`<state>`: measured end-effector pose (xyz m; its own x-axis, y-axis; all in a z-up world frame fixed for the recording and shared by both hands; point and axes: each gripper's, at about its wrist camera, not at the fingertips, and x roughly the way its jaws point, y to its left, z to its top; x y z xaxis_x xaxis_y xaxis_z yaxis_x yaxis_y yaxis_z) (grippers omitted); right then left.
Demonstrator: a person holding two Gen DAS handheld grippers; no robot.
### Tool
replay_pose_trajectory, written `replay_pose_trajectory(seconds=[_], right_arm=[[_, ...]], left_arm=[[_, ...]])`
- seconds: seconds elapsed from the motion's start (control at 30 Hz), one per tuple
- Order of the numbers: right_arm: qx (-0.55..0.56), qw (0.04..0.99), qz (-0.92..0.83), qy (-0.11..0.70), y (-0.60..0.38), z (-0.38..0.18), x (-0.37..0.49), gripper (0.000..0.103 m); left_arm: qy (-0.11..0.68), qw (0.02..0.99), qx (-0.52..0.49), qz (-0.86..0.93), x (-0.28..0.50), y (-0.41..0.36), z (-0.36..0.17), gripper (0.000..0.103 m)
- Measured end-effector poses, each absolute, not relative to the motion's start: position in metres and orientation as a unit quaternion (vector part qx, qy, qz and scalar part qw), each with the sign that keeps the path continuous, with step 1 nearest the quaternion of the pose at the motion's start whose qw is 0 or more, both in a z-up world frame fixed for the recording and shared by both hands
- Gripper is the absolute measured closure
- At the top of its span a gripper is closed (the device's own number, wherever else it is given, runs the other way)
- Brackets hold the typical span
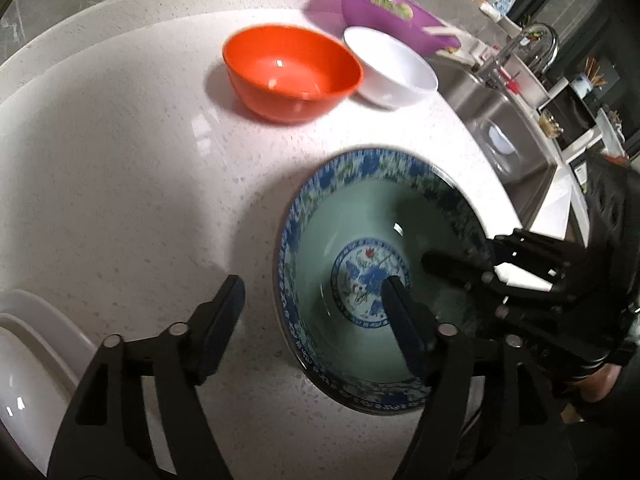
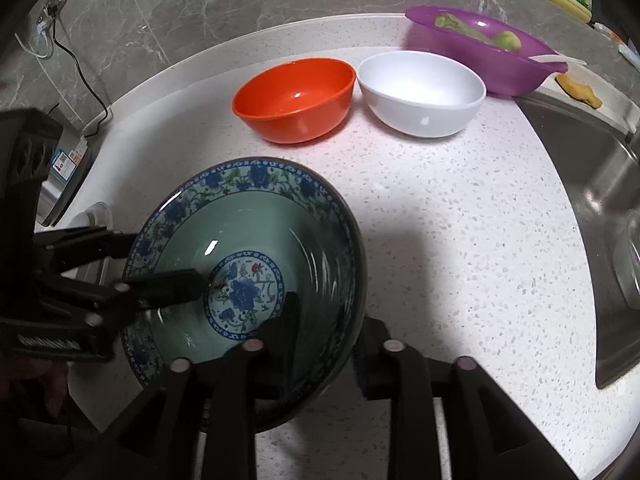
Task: Organize plates and bowls
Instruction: 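Lower the patterned bowl onto the stack and open both grippers, then move both grippers to opposite rims of the small white bowl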
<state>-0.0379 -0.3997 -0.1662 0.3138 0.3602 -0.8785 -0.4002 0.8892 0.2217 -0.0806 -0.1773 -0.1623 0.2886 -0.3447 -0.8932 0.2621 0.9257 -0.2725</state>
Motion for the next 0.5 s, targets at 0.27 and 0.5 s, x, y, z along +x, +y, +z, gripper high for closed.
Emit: replay_pose_trajectory(seconds=[0.27, 0.5], right_arm=[[0.018, 0.826, 0.221, 0.518, -0.435, -0.129, -0.016, 0.045], [0.160, 0.798, 0.207, 0.542, -0.459, -0.099, 0.063, 0.044]], left_arm=[[0.555, 0.801, -0.032, -0.223, -0.023, -0.163, -0.107, 0.014], [0.599, 0.776, -0.046, -0.192, 0.096, -0.131, -0.111, 0.014]])
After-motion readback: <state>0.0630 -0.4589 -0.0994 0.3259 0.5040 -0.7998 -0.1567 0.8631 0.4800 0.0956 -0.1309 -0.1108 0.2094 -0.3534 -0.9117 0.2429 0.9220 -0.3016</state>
